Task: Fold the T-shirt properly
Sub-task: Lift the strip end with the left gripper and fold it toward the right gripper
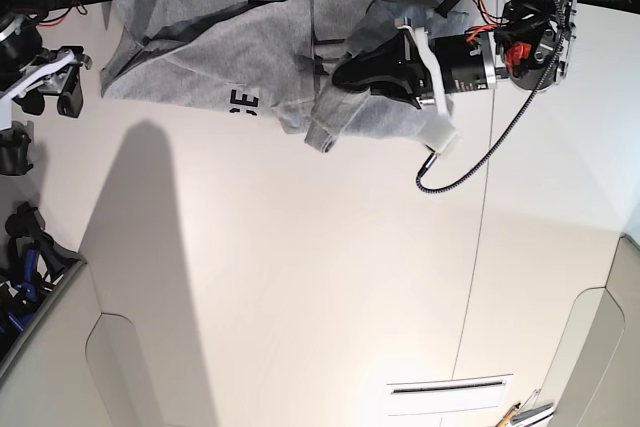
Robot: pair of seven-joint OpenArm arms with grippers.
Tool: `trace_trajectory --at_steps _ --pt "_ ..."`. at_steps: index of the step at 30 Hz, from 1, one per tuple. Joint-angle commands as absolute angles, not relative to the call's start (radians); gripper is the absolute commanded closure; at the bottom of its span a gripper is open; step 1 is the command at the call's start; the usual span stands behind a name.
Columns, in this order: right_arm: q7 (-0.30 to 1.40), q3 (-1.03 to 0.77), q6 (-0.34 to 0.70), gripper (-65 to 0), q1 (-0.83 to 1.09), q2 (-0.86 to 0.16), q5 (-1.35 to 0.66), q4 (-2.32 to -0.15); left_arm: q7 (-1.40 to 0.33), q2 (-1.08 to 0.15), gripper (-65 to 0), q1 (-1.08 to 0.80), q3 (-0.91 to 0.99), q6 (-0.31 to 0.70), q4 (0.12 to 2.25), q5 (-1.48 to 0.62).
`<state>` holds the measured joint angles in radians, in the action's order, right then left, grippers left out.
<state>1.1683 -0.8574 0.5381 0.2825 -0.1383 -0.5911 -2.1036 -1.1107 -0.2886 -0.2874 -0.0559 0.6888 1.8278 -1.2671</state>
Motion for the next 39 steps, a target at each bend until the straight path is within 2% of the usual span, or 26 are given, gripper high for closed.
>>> trace_trajectory --at_steps 1,3,6,8,21,26,29,34,39 --pt "1.152 -0.864 0.539 -35.9 0.28 -0.152 -0.61 -2.119 -1.097 -0.293 0.0 -0.28 -0.054 0.698 1.845 -1.295" --pt "1.152 -0.864 0.538 -35.9 0.28 -0.152 -0.61 -2.119 -1.097 -0.293 -2.3 -0.28 -0.054 0.698 1.845 -1.296" --pt "1.152 -0.864 0.539 -35.9 0.28 -0.152 -0.61 -2.119 -1.097 -0.293 -17.7 -0.28 -0.054 0.698 1.845 -1.296" --pt "1.152 -0.864 0.538 -35.9 0.28 -0.152 -0.611 -2.119 -1.096 -0.293 -22.5 -0.281 -0.054 0.698 1.845 -1.297" --pt "1.151 -0.864 0.538 -35.9 0.28 -0.152 -0.609 -2.119 -1.096 -0.294 -22.7 -0.28 -0.054 0.698 1.845 -1.304" --pt "1.116 -0.864 0.523 -36.0 0.281 -0.152 -0.477 -2.117 -1.096 -0.294 -22.7 -0.28 -0.054 0.698 1.845 -1.293" --pt "1.115 -0.864 0.516 -36.0 0.281 -0.152 -0.472 -2.096 -1.096 -0.294 -22.7 -0.28 -0.054 0.698 1.845 -1.288" --pt "1.135 -0.864 0.516 -36.0 0.281 -0.153 -0.559 -1.976 -1.096 -0.294 -22.7 -0.28 -0.054 0.698 1.845 -1.279" --pt "1.232 -0.864 0.529 -36.0 0.281 -0.155 -0.735 -1.83 -1.095 -0.294 -22.7 -0.28 -0.054 0.698 1.845 -1.263"
